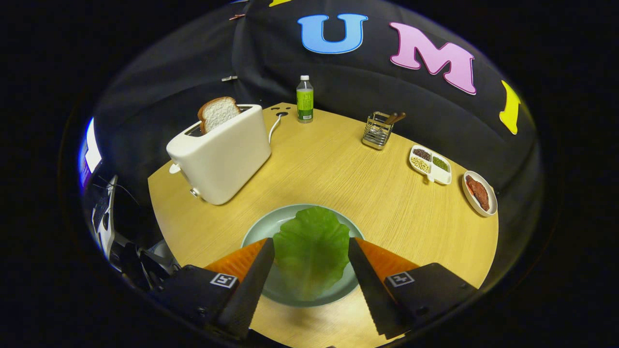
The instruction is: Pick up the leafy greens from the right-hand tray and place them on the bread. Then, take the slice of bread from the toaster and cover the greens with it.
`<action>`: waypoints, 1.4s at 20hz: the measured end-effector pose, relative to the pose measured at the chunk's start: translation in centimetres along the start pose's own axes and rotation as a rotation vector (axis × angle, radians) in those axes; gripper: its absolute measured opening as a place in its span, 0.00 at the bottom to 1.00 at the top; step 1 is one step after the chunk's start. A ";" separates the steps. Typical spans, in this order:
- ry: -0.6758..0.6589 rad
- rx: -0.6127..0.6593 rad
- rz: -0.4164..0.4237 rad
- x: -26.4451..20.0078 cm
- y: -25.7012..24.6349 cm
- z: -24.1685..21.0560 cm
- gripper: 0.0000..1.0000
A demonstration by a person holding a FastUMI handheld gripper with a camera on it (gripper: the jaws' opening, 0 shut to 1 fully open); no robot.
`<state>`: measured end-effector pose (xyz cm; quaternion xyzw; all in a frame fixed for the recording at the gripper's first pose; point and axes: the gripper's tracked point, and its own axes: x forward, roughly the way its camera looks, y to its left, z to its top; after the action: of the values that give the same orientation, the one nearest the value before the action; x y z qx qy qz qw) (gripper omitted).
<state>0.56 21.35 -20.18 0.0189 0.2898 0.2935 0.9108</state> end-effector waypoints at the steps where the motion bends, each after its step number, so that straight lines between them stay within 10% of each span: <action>1: -0.011 0.003 0.000 -0.2 0.0 0.3 0.96; 15: -0.303 0.016 -0.066 -5.9 -0.4 10.0 0.95; 28: -0.416 -0.004 0.032 -3.7 9.4 21.1 0.95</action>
<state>4.59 30.00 1.16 0.0819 0.0943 0.2982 0.9463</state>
